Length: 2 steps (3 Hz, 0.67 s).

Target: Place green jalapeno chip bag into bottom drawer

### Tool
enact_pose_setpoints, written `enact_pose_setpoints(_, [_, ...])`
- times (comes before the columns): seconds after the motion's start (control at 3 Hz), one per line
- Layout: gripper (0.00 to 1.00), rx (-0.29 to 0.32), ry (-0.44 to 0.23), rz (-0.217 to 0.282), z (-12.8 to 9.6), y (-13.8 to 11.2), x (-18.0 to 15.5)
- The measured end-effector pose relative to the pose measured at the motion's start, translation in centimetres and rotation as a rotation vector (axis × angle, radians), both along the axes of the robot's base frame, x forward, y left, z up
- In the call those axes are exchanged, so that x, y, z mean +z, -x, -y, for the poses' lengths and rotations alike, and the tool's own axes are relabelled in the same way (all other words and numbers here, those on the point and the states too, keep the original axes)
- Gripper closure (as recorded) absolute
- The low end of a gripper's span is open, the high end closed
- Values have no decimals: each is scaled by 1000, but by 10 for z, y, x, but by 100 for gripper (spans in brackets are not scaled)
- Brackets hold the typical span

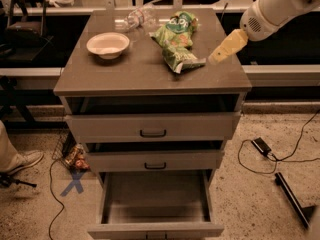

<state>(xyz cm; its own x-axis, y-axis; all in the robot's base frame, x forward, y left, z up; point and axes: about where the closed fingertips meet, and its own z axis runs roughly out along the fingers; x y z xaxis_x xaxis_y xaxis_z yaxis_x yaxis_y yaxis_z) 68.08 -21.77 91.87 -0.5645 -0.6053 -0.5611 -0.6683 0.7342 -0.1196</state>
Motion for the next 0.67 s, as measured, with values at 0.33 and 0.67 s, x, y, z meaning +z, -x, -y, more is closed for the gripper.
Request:
enact_pose_setpoints(0.33, [0,-3,-46,-5,-27,-40,-13])
enact_pose_setpoints(0.67, [0,3,-61,-14,-59,-70,-19])
